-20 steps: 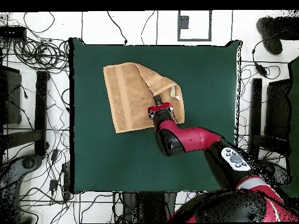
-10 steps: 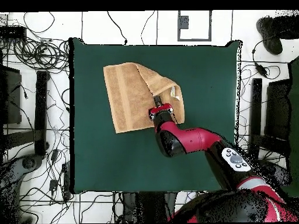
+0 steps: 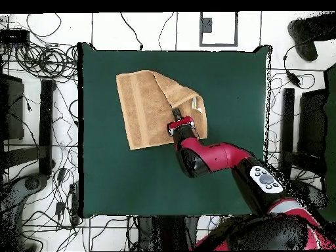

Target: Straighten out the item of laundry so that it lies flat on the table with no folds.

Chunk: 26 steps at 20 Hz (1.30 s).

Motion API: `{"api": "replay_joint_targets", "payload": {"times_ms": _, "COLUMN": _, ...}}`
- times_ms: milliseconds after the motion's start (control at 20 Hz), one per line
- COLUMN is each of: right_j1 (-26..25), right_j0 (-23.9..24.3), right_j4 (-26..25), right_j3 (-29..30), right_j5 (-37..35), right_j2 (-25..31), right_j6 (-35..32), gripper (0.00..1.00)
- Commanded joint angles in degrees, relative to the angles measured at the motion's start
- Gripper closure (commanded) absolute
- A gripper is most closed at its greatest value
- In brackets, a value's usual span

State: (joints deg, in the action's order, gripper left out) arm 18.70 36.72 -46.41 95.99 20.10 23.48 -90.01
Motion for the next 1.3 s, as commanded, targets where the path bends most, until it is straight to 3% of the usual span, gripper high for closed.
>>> {"api": "replay_joint_targets", "payload": {"times_ms": 50, "right_j1": -4.22, "right_j0": 1.12, "right_j4": -6.07, "right_j3": -4.91, "right_j5": -1.44, "right_j2": 9.13, "right_j6": -10.07, "gripper": 1.00}}
{"api": "replay_joint_targets", "payload": {"times_ms": 600, "right_j1": -4.64, "right_j0": 1.73, "right_j4": -8.46, "right_j3": -5.64, "right_j5": -2.72, "right_j2": 11.22, "right_j6": -10.34, "gripper": 1.00}}
{"api": "replay_joint_targets", "payload": {"times_ms": 1300, "right_j1": -4.61, "right_j0": 1.52, "right_j4": -7.31, "right_j3": -5.17, "right_j5": -1.23, "right_j2": 10.30, "right_j6": -9.93, "gripper": 1.00}}
